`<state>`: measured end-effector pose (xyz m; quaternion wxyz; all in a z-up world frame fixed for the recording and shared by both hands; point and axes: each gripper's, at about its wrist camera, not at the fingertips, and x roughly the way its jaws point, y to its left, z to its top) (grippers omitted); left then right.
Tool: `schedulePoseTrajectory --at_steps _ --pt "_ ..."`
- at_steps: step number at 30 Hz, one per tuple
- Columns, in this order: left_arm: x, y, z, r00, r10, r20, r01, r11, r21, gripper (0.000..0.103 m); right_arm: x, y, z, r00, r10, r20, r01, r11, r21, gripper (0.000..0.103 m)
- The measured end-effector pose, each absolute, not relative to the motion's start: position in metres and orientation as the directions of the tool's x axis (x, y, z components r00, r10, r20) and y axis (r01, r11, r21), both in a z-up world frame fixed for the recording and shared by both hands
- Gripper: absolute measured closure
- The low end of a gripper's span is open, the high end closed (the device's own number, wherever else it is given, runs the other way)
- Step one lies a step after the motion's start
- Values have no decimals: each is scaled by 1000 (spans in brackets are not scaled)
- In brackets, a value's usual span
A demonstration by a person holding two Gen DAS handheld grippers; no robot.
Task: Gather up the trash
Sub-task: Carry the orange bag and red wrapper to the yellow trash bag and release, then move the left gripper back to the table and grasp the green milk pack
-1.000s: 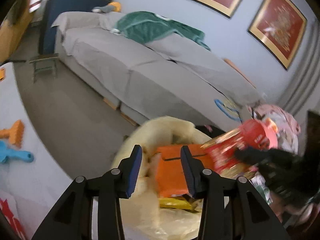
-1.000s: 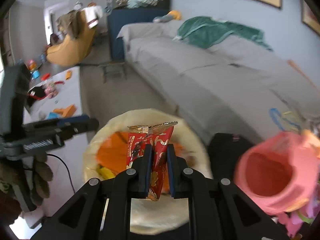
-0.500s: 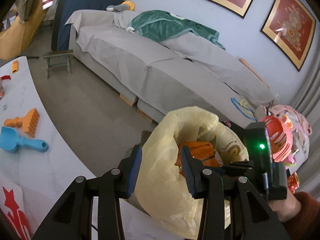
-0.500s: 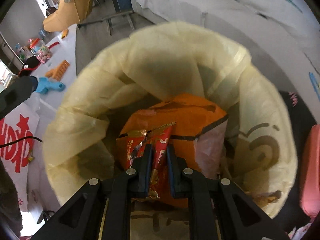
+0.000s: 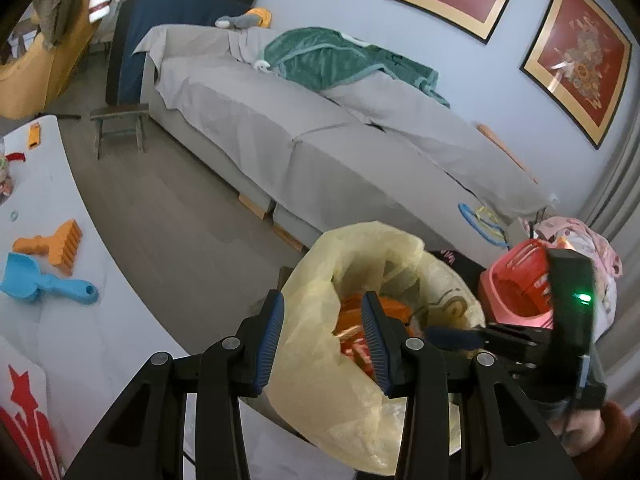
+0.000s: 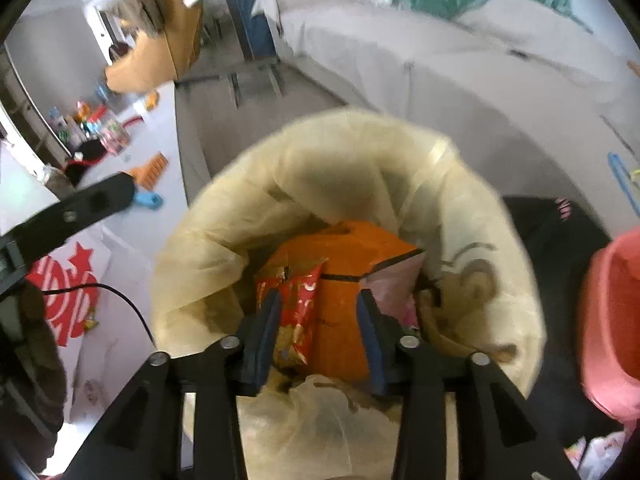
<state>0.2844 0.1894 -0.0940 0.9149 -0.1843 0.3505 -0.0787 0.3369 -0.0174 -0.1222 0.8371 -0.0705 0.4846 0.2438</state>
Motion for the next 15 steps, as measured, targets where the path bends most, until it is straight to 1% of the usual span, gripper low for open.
schedulePoseTrajectory --at_steps 3,8,15 --pt "275 181 -83 755 -269 -598 22 922 -387 61 319 -32 -99 491 340 -802 -462 882 92 62" --pt "260 153 -68 757 -288 -587 62 926 -373 61 279 -72 -64 630 288 -721 -396 918 21 62" --pt "242 91 -64 718 -358 -597 152 918 -367 61 218 -144 -45 725 199 -660 -252 968 16 62"
